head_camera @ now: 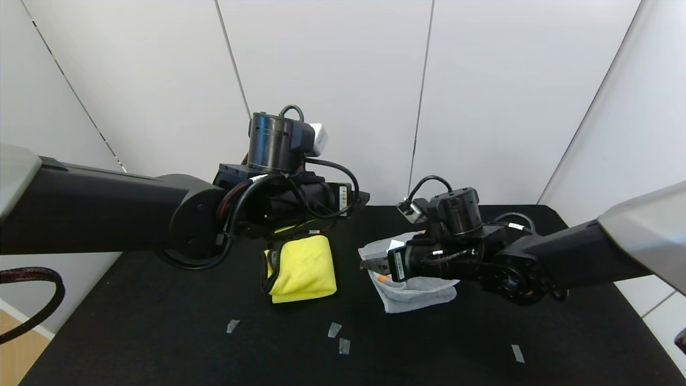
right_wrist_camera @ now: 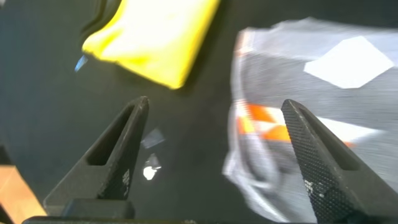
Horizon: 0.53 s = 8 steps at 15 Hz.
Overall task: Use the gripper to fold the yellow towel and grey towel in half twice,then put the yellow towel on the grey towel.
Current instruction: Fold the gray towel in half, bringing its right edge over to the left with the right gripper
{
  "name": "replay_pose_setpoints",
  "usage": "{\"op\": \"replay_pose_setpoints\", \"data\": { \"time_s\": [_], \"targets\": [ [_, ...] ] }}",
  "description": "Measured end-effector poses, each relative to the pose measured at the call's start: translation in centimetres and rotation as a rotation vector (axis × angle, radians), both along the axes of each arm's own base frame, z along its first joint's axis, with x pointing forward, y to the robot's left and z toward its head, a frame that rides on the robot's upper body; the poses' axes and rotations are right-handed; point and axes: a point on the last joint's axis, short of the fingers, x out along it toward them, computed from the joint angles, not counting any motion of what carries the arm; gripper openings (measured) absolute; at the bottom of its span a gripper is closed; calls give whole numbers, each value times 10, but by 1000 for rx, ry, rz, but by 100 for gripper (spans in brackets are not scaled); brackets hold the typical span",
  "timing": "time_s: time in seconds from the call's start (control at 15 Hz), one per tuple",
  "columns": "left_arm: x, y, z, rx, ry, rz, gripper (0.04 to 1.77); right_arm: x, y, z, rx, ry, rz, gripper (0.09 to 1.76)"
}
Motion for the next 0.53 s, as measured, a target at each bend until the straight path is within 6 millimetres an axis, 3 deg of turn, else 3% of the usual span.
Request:
{"op": "replay_pose_setpoints", "data": {
  "time_s": [0.27,0.53],
  "targets": [
    [-1,-1,-1,3,4,-3,172,15,-51,17,10,-30,-128,161],
    [-2,-3,-2,4,6,-9,172,23,-101,8,-9,2,-246,165]
  ]
}}
